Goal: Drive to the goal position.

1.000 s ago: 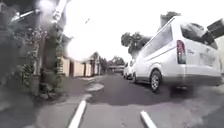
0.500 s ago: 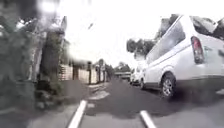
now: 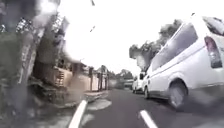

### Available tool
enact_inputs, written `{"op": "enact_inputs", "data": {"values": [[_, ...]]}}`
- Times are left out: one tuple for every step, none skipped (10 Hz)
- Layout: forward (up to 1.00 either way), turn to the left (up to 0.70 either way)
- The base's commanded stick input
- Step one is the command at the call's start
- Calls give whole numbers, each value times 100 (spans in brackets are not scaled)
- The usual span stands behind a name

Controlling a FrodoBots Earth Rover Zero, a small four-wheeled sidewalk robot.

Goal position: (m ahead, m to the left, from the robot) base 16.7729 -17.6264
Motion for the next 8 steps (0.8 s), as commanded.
{"op": "enact_inputs", "data": {"values": [[70, -35], [70, -35], [70, -34], [70, -35], [70, -25], [70, -2], [70, 14], [70, 12]]}}
